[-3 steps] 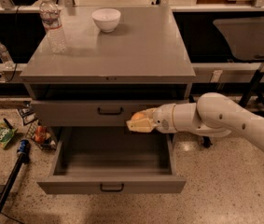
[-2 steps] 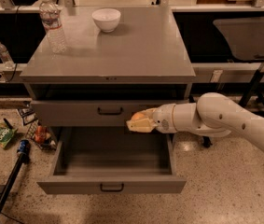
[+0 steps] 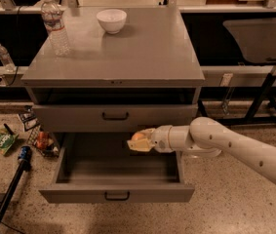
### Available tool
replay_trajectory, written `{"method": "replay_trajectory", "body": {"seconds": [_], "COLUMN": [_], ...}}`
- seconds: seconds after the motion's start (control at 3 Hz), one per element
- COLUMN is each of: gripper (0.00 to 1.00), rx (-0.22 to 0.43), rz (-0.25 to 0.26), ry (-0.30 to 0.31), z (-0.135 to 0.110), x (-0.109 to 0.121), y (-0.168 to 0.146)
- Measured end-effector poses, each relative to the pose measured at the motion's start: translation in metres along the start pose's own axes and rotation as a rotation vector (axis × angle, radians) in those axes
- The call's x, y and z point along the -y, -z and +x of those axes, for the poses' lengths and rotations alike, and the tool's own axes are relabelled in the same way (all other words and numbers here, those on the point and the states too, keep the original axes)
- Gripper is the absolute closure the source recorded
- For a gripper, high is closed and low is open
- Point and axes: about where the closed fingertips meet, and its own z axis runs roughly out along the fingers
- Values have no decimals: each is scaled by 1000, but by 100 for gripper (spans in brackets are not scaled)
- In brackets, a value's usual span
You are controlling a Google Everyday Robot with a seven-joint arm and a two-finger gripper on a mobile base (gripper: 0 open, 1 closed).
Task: Place orange into middle drawer
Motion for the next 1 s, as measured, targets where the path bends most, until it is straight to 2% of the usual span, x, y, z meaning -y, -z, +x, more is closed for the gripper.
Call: {"method": "replay_trajectory", "body": {"seconds": [0.33, 0.67, 1.0], "gripper": [100, 100, 100], "rx": [-42, -88, -122], "rz": [-19, 1, 45], "ry": [20, 47, 110], "z": [33, 75, 108], "x": [23, 34, 39], "y": [-19, -30, -48]}}
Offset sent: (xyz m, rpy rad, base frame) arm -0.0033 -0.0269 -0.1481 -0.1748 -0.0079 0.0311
